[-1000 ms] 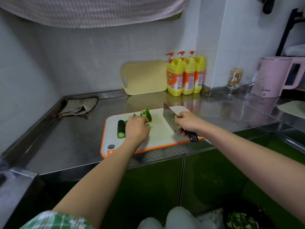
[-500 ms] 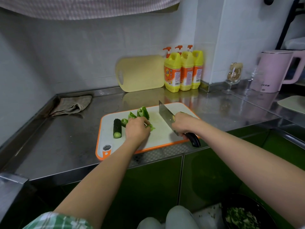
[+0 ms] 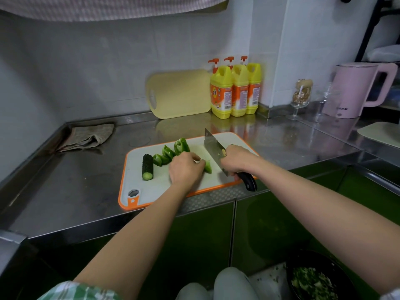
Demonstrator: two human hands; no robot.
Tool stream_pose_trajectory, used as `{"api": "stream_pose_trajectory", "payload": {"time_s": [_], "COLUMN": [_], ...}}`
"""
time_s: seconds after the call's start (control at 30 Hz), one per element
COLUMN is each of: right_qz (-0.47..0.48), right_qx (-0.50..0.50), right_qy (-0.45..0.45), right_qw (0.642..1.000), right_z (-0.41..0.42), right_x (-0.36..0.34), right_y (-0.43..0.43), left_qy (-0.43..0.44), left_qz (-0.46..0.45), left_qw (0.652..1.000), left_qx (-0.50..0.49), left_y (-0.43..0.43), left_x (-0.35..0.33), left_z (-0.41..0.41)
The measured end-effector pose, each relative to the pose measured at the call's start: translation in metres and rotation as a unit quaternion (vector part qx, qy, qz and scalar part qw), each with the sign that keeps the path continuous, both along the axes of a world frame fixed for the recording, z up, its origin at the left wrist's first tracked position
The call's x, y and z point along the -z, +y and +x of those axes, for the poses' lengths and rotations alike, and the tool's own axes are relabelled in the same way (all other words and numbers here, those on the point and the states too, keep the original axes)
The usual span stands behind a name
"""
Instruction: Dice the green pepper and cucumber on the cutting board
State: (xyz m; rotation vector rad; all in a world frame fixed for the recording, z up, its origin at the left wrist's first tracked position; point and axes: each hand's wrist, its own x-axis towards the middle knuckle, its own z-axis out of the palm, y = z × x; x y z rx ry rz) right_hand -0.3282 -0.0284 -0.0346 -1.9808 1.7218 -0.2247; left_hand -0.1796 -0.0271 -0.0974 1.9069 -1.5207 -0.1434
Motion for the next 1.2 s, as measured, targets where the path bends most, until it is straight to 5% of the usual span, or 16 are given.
{"api": "stream_pose_trajectory", "payload": {"time_s": [0.23, 1.2], "right_qz": [-0.018, -0.006], "right_qx": [0.024, -0.006], "right_qy": [-0.118, -0.017], "right_qw": [0.993, 1.0], "right_z": [-0.012, 0.023], "right_x": [0.005, -0.004], "right_y": [0.0, 0.017], "left_qy": [0.079, 0.133], "left_qz": [-0.041, -0.012], "left_qw": [0.994, 0.989], "left_qx": [0.057, 0.058], "left_y": [0.001, -0.004], "left_x": [0.015, 0.016], "left_z": [0.003, 0.006]}}
